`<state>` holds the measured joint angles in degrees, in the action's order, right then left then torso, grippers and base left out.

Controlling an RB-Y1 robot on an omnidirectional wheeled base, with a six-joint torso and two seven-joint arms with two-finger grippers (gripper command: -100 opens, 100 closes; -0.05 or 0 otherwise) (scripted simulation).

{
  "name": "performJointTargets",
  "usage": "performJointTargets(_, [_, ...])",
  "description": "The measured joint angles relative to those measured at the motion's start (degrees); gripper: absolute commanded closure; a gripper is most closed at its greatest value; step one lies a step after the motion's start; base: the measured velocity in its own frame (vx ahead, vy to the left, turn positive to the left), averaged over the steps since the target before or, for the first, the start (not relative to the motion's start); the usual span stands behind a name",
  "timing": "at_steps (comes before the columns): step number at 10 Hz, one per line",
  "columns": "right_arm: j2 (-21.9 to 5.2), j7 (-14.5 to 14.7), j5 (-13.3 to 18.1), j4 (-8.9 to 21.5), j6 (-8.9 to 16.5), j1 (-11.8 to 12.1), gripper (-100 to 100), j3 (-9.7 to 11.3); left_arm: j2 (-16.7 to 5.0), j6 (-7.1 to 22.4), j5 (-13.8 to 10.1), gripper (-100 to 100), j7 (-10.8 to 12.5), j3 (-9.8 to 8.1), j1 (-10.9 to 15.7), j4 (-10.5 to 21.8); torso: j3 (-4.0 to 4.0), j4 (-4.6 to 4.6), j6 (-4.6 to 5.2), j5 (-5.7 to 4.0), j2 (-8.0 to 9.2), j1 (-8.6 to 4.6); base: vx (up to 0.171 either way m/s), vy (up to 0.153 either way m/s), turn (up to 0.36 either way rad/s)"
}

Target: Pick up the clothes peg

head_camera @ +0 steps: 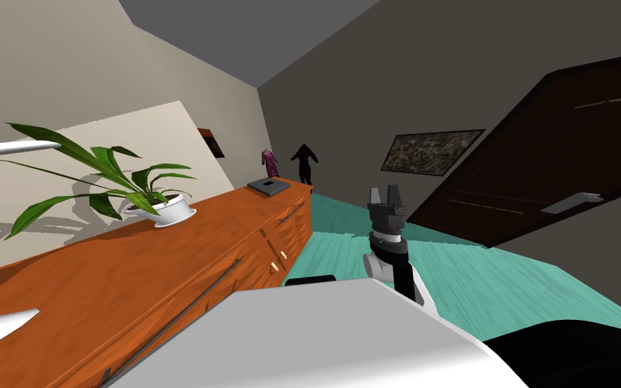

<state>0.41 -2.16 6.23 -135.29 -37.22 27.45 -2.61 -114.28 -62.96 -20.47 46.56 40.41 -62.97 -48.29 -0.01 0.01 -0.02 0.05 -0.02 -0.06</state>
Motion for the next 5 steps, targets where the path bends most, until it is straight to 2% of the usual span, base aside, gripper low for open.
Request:
performJointTargets(1, [0.0, 0.0, 0.0, 0.0, 0.0, 0.0, 0, 0.0, 0.0, 0.0, 0.0, 100, 0.0, 0.00, 0.0, 0.0, 0.00, 0.00, 0.00, 0.00, 0.00, 0.00, 0.000, 0.000, 0.000])
performJointTargets(2, [0.0, 0.0, 0.0, 0.0, 0.0, 0.0, 0, 0.0, 0.0, 0.0, 0.0, 0, 0.0, 0.00, 0.0, 0.0, 0.00, 0.00, 0.00, 0.00, 0.01, 0.00, 0.000, 0.000, 0.000])
performJointTargets(3, [0.0, 0.0, 0.0, 0.0, 0.0, 0.0, 0, 0.0, 0.0, 0.0, 0.0, 100, 0.0, 0.00, 0.0, 0.0, 0.01, 0.01, 0.00, 0.00, 0.01, 0.00, -0.029, -0.002, 0.051])
performJointTargets(4, [0.0, 0.0, 0.0, 0.0, 0.0, 0.0, 0, 0.0, -1.5, -0.2, -1.8, 100, -0.3, 1.08, -0.3, -0.8, 0.04, 0.01, -0.01, -0.03, 0.07, -0.04, -0.050, 0.001, 0.067])
performJointTargets(5, [0.0, 0.0, 0.0, 0.0, 0.0, 0.0, 0, 0.0, -2.5, -0.8, -1.8, 100, 0.3, 0.80, -0.4, -0.6, 0.08, 0.03, -0.02, -0.04, 0.15, -0.04, -0.048, 0.005, 0.041])
